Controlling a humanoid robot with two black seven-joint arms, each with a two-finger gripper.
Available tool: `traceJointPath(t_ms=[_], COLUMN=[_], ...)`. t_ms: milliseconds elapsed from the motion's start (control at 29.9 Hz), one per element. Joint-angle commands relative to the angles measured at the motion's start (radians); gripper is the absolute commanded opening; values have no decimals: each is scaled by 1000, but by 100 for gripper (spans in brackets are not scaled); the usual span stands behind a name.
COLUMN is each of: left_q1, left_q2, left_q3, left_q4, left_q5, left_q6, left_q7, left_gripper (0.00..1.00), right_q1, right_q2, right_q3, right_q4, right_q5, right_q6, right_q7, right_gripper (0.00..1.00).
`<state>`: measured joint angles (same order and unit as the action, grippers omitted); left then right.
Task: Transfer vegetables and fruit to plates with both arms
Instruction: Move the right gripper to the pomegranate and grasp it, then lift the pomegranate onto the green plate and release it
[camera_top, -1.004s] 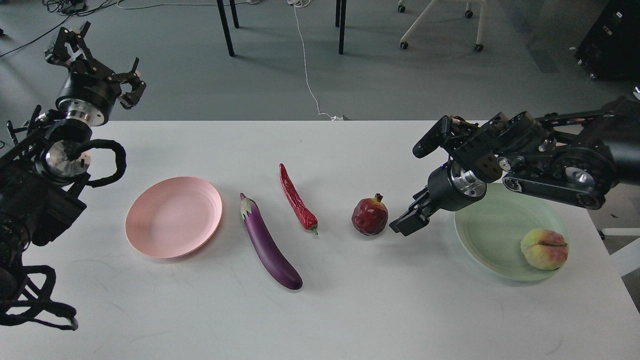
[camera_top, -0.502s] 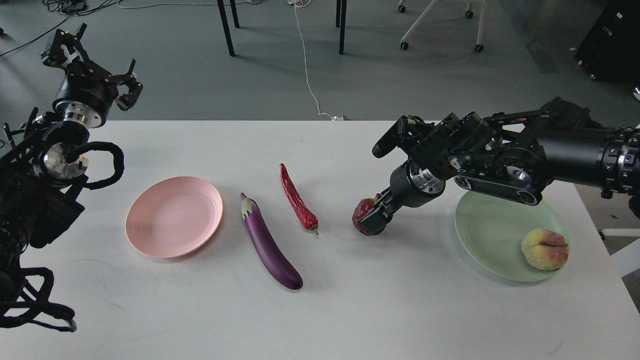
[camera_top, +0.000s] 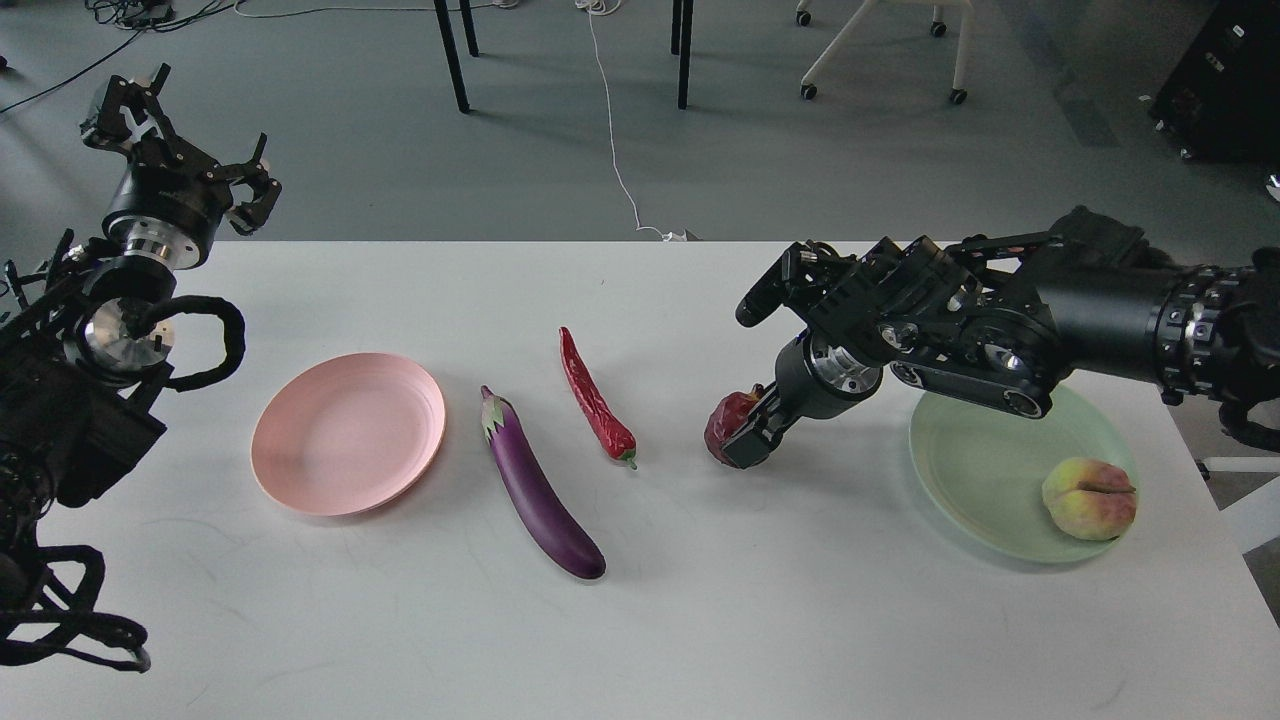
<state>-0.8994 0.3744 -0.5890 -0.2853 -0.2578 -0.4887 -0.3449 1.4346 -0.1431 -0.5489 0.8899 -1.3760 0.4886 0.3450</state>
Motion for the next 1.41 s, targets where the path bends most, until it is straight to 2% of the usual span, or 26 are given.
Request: traceJointPath(t_ms=[0,167,368,469,569,736,904,1171,1372], left_q1=[8,14,14,14,13,11,10,10,8], left_q2=[0,0,0,-2,0,0,0,-3,-17], left_q3=[2,2,0,0,0,0,2,3,3], left_q4=[0,0,0,0,0,0,-2,-2,-2], left_q5=[0,0,2,0,0,0,0,2,2], left_q6=[0,0,0,0,0,0,0,0,0], left_q7=[-11,-13,-13,-13,-13,-13,-13,-13,-11], left_gripper=[99,99,99,99,99,99,99,99,99], right_q1=[-26,-46,-46,-40,-17,87,121,54,-43], right_q2=[16,34,33,27,11,-88,-269,-478,-543], right_q3=[1,6,3,4,6,4,-9,-62,-62], right_q4=[-28,-45,-45,-42,-35,-19,90,129,115], right_q5=[0,2,1,2,3,5,-11,-20,-20], right_q6=[0,0,0,0,0,0,0,0,0], right_q7=[0,0,0,2,8,11,11,11,11], right_gripper=[95,88,63,57,56,57,57,57,60])
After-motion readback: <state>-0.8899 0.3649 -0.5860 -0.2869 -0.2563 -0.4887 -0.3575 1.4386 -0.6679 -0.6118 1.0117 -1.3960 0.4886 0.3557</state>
